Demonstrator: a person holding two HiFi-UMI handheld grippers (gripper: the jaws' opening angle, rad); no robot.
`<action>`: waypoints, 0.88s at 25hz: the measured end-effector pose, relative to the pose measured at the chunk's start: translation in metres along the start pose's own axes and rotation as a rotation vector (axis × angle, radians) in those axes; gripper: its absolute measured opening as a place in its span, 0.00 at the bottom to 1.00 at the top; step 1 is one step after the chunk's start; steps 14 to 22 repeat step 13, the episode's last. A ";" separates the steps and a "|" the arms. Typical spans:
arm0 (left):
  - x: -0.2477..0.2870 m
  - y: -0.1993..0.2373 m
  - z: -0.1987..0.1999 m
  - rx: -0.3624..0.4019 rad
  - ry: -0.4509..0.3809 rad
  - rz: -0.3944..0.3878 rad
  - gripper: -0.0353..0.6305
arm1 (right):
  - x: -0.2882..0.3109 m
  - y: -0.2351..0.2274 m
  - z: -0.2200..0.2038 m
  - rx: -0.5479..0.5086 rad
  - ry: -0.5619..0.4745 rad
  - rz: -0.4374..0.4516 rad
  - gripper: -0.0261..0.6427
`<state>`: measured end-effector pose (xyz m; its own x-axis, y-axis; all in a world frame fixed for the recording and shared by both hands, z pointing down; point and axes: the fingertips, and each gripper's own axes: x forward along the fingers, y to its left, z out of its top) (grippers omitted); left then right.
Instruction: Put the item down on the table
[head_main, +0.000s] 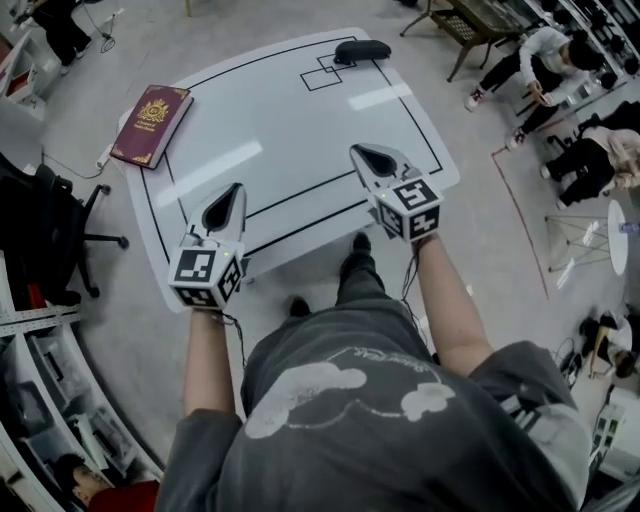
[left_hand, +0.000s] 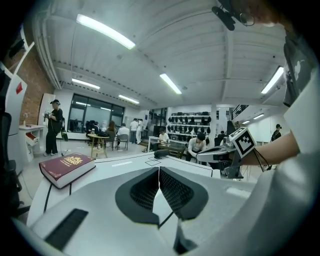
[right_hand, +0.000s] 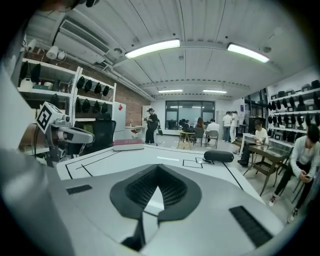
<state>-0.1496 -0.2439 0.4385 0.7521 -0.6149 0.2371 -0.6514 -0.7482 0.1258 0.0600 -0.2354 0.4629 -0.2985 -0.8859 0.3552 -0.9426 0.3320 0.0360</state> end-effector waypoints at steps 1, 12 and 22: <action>-0.006 -0.004 -0.001 -0.001 0.003 -0.014 0.06 | -0.009 0.008 -0.003 0.004 0.005 -0.005 0.04; -0.040 -0.072 0.009 -0.007 0.011 -0.122 0.06 | -0.100 0.042 -0.001 0.028 0.018 -0.058 0.04; -0.042 -0.078 0.010 -0.007 0.013 -0.128 0.06 | -0.106 0.041 0.002 0.030 0.015 -0.062 0.04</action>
